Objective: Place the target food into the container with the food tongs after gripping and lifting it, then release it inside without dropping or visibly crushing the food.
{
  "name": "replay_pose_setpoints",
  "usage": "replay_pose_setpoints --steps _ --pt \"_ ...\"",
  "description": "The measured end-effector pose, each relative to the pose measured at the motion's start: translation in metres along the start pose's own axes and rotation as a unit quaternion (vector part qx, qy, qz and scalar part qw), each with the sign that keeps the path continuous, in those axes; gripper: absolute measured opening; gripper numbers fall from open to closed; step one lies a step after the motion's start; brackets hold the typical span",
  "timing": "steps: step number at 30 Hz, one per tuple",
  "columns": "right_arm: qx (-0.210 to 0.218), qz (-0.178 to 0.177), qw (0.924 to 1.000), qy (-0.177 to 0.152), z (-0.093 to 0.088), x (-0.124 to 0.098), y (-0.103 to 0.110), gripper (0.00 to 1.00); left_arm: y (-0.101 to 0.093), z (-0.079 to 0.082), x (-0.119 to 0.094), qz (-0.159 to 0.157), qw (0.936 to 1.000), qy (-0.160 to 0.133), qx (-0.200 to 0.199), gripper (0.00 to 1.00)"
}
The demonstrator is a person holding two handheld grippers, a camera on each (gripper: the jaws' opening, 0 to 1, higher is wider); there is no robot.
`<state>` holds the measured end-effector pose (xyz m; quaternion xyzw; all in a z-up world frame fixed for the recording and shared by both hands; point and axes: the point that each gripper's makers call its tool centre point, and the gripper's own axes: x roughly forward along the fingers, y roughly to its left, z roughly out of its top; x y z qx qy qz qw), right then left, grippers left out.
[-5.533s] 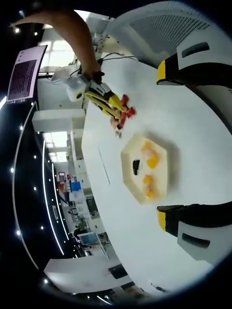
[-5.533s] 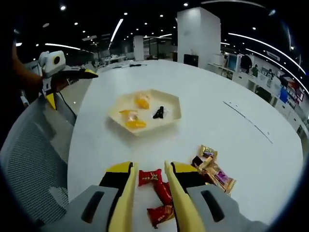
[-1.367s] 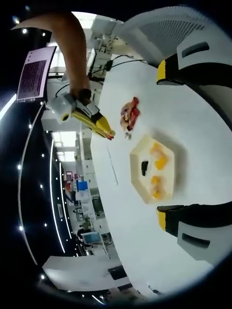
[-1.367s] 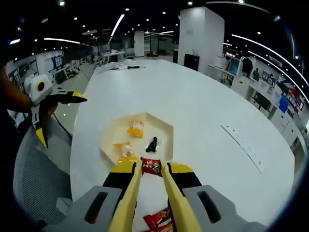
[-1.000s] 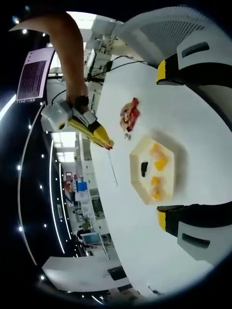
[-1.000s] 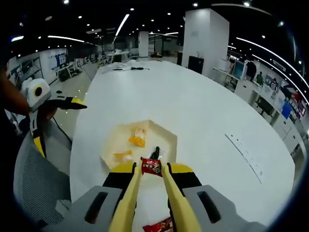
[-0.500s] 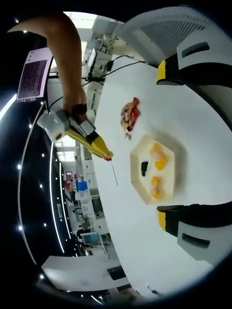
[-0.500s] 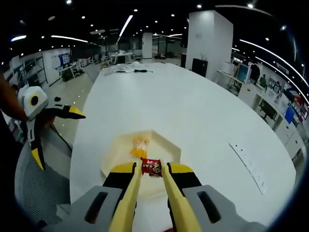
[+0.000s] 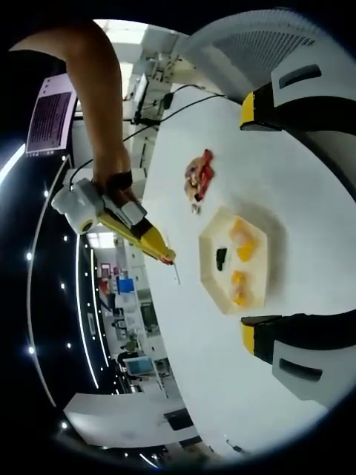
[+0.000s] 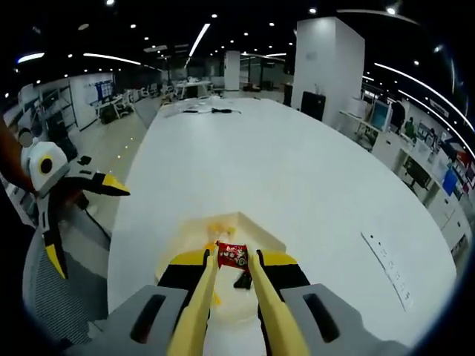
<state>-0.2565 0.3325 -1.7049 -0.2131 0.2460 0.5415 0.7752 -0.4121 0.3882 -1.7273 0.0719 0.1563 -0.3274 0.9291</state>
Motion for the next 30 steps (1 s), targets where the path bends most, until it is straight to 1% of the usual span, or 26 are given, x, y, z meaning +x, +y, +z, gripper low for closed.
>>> replay_pose_setpoints --steps 8,14,17,24,26,30 --pt "-0.004 0.003 1.0000 0.002 0.000 0.001 0.001 0.24 0.000 0.000 0.000 0.000 1.0000 0.000 -0.001 0.99" --pt "-0.001 0.008 1.0000 -0.003 0.001 0.000 0.002 0.27 0.000 0.000 0.000 0.001 1.0000 -0.001 -0.002 0.99" --pt "-0.010 0.002 0.9999 -0.002 0.000 -0.001 -0.001 0.28 0.000 0.000 -0.001 0.001 1.0000 -0.001 -0.001 0.99" --pt "-0.008 0.001 0.9999 -0.007 0.001 -0.006 -0.003 0.28 0.001 0.001 -0.001 0.003 1.0000 -0.002 0.000 0.99" --pt "-0.017 0.000 0.9998 -0.011 0.001 -0.008 -0.003 0.28 0.001 0.001 -0.001 0.002 1.0000 -0.002 0.000 0.99" --pt "-0.015 0.000 0.9998 -0.012 0.000 -0.011 -0.006 0.28 0.001 0.001 -0.001 0.002 1.0000 -0.002 0.000 0.99"
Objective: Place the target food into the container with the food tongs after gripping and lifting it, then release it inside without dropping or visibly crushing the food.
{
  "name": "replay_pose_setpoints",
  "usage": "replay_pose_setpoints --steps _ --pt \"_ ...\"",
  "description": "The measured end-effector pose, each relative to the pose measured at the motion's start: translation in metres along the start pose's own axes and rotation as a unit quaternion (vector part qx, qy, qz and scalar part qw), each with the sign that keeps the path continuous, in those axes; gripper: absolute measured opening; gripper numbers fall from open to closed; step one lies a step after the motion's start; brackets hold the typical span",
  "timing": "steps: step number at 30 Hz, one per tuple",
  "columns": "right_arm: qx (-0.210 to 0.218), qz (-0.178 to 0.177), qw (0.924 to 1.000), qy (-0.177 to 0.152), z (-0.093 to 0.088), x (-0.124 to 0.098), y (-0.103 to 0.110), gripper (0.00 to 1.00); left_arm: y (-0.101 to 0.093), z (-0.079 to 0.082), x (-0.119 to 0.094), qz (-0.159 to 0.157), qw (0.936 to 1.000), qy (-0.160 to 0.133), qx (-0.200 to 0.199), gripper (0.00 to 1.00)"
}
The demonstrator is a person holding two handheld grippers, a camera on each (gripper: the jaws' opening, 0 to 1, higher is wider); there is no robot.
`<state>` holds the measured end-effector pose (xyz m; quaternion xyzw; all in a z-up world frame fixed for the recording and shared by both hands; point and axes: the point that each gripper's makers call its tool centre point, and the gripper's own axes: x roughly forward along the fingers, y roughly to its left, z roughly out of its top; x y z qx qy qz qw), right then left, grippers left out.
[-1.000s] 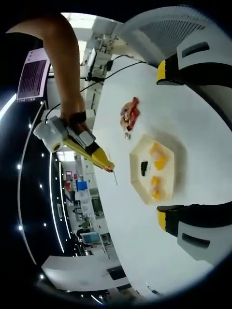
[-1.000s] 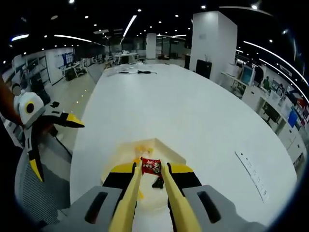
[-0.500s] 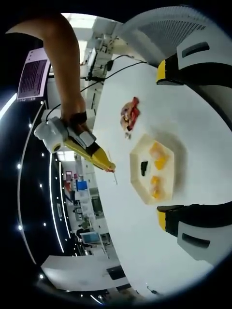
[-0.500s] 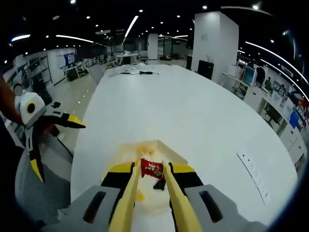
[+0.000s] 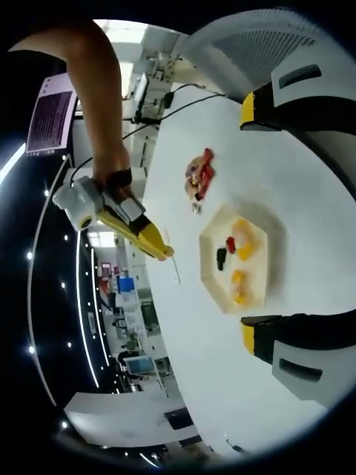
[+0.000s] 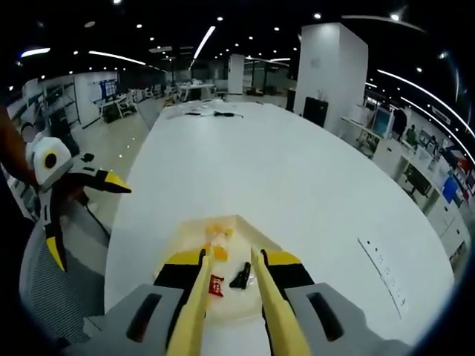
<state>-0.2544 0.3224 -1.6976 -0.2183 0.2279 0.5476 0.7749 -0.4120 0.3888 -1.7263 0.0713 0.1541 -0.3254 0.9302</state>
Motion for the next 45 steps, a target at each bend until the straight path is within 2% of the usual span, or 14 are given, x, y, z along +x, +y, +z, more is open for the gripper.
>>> replay_pose_setpoints --steps 12,17,32,45 --pt "0.007 -0.018 0.9998 -0.001 -0.006 -0.017 -0.017 0.29 0.000 -0.001 0.000 0.000 1.0000 0.002 0.003 0.99" --pt "-0.008 -0.017 0.9998 0.000 -0.011 -0.023 -0.019 0.29 0.000 -0.002 0.001 0.000 1.0000 0.003 0.005 0.99" --pt "0.000 -0.031 0.9995 0.009 -0.035 -0.052 -0.037 0.29 -0.003 -0.004 0.002 -0.006 0.9999 0.010 0.005 0.99" --pt "0.012 -0.068 0.9975 0.016 -0.059 -0.077 -0.063 0.29 -0.004 -0.004 0.002 -0.006 0.9999 0.011 0.008 0.99"
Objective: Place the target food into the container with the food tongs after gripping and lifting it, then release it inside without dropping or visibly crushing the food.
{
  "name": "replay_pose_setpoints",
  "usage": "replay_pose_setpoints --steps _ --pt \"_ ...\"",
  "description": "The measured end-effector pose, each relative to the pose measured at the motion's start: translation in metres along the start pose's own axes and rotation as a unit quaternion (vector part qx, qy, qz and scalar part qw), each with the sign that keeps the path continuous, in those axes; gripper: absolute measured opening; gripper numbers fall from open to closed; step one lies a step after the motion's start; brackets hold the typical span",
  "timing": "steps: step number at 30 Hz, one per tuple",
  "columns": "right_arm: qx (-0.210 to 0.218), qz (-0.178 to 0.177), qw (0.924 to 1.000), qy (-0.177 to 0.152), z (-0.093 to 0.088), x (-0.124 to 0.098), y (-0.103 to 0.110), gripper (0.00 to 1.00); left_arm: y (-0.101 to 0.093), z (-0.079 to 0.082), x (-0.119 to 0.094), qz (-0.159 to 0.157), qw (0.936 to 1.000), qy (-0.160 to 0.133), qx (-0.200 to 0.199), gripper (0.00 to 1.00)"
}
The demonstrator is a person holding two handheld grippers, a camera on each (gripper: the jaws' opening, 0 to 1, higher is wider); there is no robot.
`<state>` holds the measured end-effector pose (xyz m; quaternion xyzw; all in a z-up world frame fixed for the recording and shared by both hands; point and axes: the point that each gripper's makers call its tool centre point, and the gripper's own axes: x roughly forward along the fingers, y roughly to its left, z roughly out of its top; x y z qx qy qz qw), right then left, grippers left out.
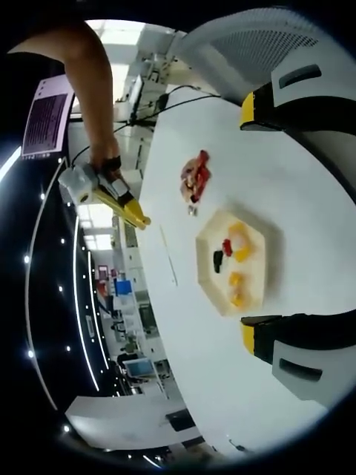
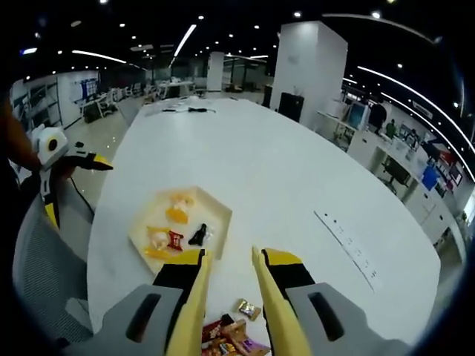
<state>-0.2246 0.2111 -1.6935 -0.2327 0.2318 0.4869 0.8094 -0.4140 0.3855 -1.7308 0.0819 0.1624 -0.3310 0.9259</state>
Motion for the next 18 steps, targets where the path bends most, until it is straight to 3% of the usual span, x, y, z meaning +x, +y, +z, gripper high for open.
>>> replay_pose_setpoints --steps 8,10,16,18 --pt "0.006 -0.012 0.9999 0.007 -0.015 -0.011 -0.009 0.29 -0.003 0.001 0.000 -0.012 0.9999 -0.003 -0.009 0.99" --pt "0.013 -0.016 0.9998 0.007 -0.018 -0.013 -0.011 0.29 -0.004 0.008 -0.002 -0.017 0.9996 -0.023 -0.001 0.99" --pt "0.029 -0.037 0.9989 0.005 -0.028 -0.017 -0.016 0.29 -0.009 0.017 -0.002 -0.033 0.9981 -0.051 -0.007 0.99" --pt "0.033 -0.040 0.9987 0.003 -0.031 -0.017 -0.018 0.29 -0.007 0.018 -0.002 -0.024 0.9984 -0.052 -0.003 0.99"
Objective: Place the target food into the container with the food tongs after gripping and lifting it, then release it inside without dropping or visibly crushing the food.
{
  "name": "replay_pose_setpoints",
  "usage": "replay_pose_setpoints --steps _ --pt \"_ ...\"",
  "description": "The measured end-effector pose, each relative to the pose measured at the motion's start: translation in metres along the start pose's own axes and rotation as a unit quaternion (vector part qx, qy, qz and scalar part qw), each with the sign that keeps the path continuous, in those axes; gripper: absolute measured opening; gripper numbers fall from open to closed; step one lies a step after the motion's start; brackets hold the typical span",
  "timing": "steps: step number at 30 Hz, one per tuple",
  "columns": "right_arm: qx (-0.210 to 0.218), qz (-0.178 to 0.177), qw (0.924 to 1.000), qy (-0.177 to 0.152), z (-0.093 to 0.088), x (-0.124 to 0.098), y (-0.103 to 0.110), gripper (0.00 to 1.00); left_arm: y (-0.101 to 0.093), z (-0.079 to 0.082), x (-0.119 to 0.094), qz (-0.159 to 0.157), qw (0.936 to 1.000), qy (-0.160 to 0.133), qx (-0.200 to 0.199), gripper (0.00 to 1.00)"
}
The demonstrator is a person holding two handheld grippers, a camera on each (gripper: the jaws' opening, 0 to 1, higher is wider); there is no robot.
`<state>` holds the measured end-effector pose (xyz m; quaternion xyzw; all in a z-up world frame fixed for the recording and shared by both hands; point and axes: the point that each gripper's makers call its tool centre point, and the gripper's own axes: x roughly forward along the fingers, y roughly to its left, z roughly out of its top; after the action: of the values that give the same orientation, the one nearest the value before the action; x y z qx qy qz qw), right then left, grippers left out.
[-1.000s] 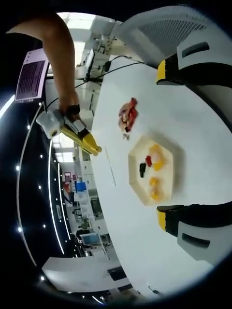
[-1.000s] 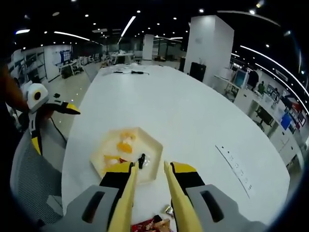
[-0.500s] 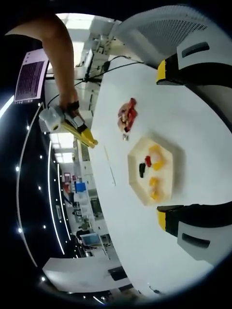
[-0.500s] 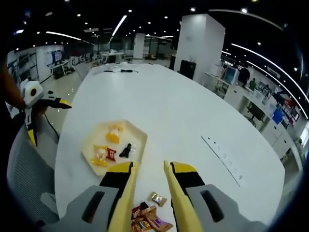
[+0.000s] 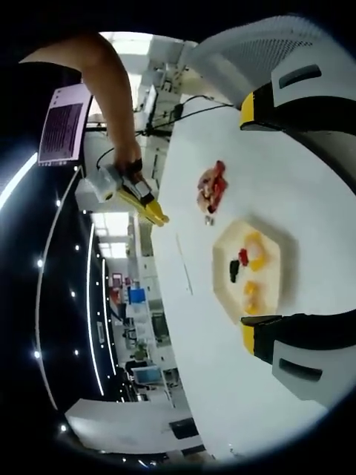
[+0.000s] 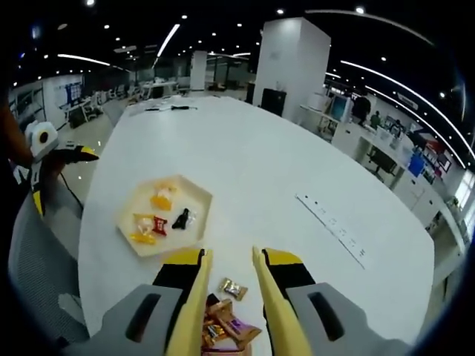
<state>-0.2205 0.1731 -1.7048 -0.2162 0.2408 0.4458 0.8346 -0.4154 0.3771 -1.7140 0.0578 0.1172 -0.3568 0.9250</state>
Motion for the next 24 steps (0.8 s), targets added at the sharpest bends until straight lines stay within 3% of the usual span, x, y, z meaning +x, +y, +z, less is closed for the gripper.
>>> replay_pose_setpoints --steps 6,8,24 --pt "0.001 0.001 1.0000 0.004 -0.008 0.001 -0.002 0.29 0.009 -0.004 -0.002 0.020 0.9995 0.013 -0.019 0.99" --pt "0.000 0.004 1.0000 0.006 -0.010 0.002 0.000 0.29 0.014 -0.010 -0.003 0.031 0.9988 0.031 -0.023 0.99" --pt "0.025 -0.001 0.9997 0.004 -0.029 0.021 -0.003 0.29 0.020 -0.006 -0.006 0.052 0.9984 0.021 -0.003 0.99"
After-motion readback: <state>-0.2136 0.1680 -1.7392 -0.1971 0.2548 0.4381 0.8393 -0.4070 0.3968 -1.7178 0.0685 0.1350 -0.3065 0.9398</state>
